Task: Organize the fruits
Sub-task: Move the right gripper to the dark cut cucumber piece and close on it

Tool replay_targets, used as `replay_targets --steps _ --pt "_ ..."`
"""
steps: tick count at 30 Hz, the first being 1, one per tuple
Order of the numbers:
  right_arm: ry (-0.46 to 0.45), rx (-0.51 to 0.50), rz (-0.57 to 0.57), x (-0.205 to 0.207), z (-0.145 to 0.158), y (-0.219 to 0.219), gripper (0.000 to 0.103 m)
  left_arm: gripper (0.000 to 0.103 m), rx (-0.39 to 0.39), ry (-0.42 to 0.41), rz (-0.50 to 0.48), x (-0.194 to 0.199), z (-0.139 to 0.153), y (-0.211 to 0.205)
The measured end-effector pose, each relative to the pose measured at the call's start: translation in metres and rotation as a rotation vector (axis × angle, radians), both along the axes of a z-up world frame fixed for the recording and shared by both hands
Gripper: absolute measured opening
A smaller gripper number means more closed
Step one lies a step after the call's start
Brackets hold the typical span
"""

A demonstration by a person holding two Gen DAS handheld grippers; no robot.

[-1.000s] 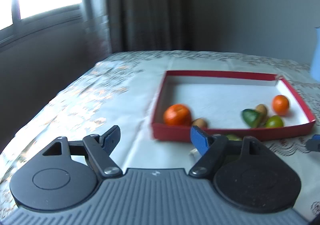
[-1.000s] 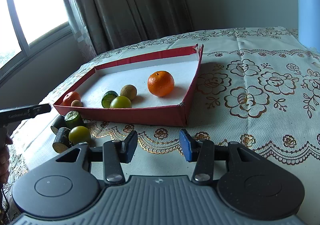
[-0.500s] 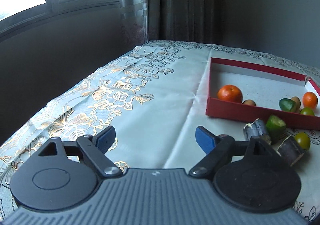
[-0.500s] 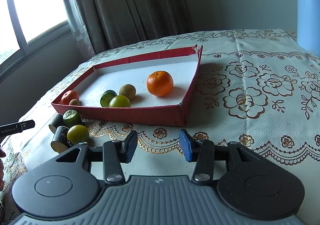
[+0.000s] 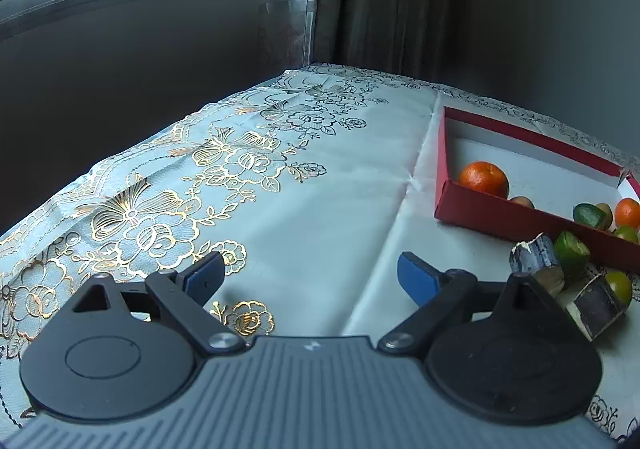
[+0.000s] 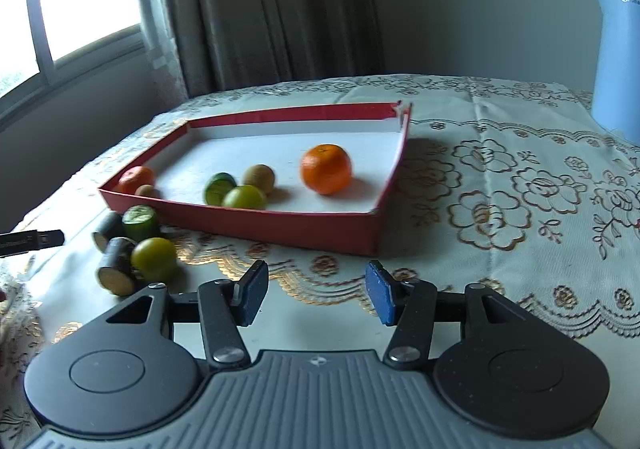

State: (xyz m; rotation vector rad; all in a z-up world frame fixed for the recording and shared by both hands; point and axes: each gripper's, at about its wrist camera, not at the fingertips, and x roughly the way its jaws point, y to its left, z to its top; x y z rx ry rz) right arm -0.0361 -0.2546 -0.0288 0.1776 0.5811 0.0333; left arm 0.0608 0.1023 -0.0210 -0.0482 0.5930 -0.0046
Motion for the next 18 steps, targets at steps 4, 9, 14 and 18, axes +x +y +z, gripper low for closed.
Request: replay_targets --steps 4,9,14,18 --pt "-0.023 -0.042 0.070 -0.008 0.005 0.028 0.053 0.092 -0.011 -0.008 0.006 0.000 0.000 0.002" --pt "-0.095 -0.124 0.203 -0.024 0.020 0.072 0.053 0.092 -0.014 -0.010 0.007 0.000 0.001 0.002" --pt "-0.157 -0.218 0.298 -0.034 0.029 0.109 0.053 0.092 -0.026 -0.016 0.015 -0.001 0.001 0.004" --pt "-0.150 -0.266 0.334 -0.030 0.026 0.127 0.053 0.092 -0.026 -0.018 0.016 -0.001 0.001 0.004"
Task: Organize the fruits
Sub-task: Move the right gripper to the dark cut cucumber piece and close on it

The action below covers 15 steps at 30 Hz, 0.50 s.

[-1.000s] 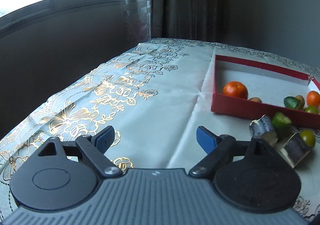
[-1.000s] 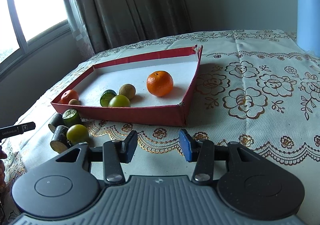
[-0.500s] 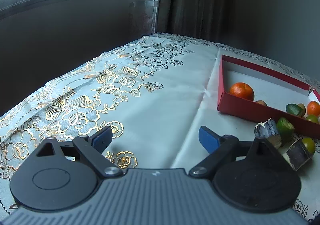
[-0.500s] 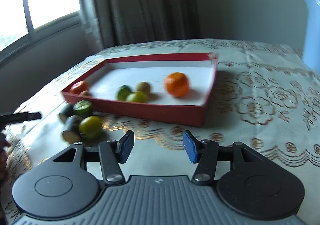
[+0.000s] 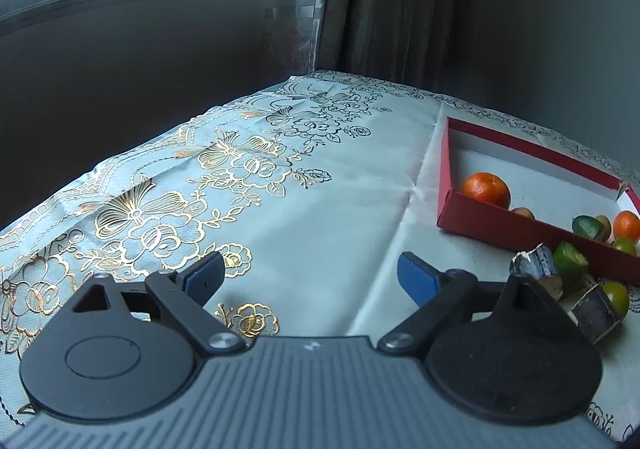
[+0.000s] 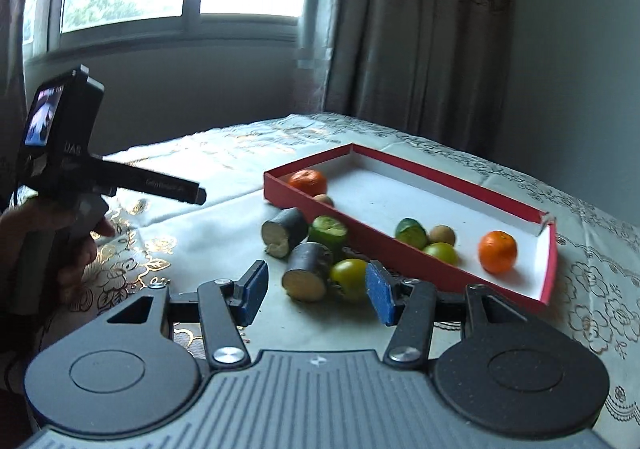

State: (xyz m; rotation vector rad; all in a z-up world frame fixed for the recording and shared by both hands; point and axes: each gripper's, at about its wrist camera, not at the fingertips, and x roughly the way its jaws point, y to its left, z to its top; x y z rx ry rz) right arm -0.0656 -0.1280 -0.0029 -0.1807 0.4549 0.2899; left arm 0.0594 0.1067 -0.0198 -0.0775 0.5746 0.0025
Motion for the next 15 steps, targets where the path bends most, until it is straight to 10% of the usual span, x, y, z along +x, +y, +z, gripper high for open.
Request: replay_targets --steps 15 --pt "0.076 -0.002 0.014 0.042 -0.019 0.028 0.053 0.092 -0.008 0.007 0.003 0.001 0.000 0.002"
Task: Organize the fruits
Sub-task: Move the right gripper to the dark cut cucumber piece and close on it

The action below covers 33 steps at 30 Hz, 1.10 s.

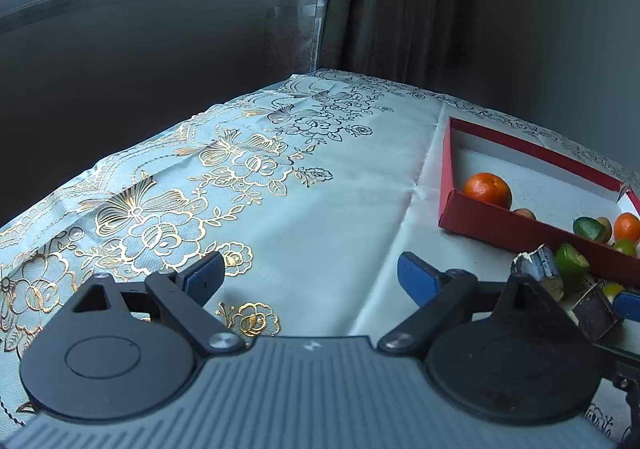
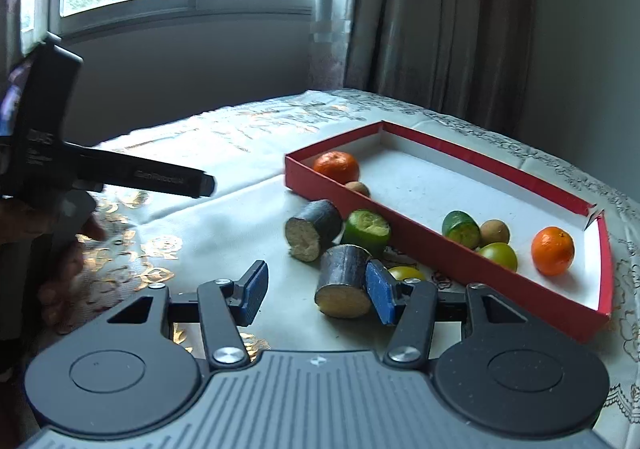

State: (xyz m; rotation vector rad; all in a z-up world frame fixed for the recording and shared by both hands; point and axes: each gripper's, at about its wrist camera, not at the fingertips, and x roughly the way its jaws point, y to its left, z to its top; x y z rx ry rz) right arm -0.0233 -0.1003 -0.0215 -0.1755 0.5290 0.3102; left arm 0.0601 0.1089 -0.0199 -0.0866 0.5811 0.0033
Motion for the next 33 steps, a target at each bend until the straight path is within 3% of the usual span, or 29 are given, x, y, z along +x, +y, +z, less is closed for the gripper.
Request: replay_targets --steps 33 --pt "0.008 -0.146 -0.033 0.020 -0.011 0.030 0.053 0.092 0.002 0.020 0.009 0.003 -0.002 0.000"
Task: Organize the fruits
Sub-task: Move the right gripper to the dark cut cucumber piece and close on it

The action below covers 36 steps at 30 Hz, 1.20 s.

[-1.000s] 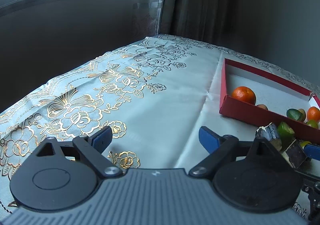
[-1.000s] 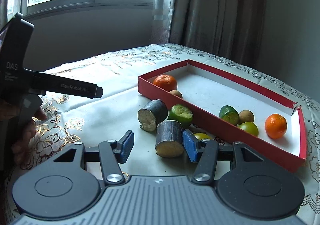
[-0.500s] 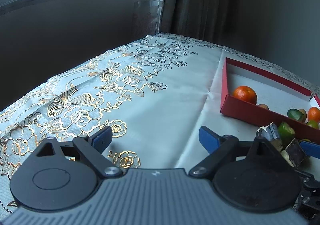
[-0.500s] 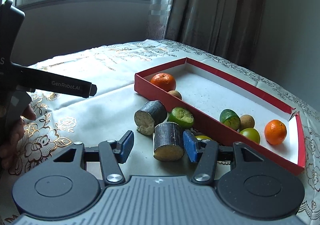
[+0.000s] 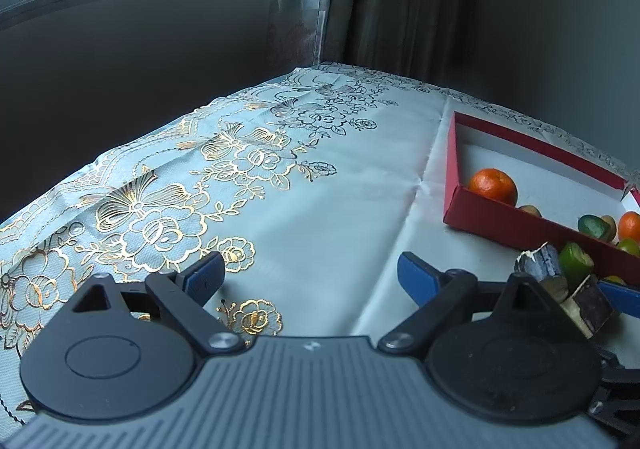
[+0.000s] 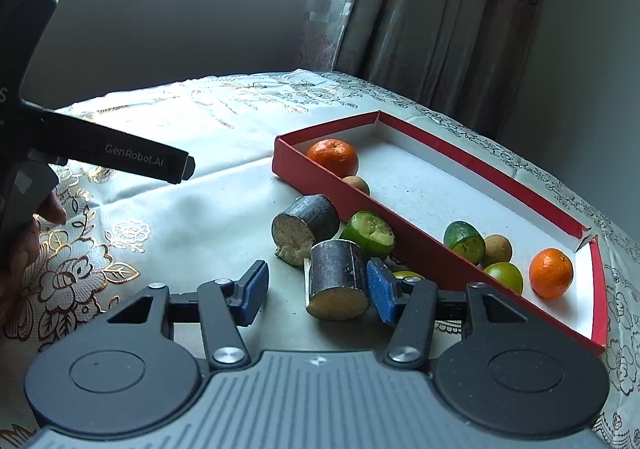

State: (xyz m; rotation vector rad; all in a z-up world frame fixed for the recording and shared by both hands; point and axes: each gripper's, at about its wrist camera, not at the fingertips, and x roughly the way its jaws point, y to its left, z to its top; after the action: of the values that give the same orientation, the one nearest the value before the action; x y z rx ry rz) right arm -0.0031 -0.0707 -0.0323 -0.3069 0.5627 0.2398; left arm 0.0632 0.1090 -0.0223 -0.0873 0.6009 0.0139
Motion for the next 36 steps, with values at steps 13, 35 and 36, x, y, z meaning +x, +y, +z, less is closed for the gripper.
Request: replay_targets --steps 13,35,36 --pt "0.064 0.068 -0.004 0.010 0.000 -0.009 0.049 0.092 0.003 0.014 0.000 0.001 -0.001 0.001" --pt "0.103 0.181 0.007 0.008 -0.002 -0.021 0.034 0.092 0.005 0.017 -0.001 0.002 -0.002 0.000" --pt "0.102 0.181 0.007 0.008 -0.002 -0.021 0.034 0.092 0.005 0.018 -0.001 0.002 -0.002 0.001"
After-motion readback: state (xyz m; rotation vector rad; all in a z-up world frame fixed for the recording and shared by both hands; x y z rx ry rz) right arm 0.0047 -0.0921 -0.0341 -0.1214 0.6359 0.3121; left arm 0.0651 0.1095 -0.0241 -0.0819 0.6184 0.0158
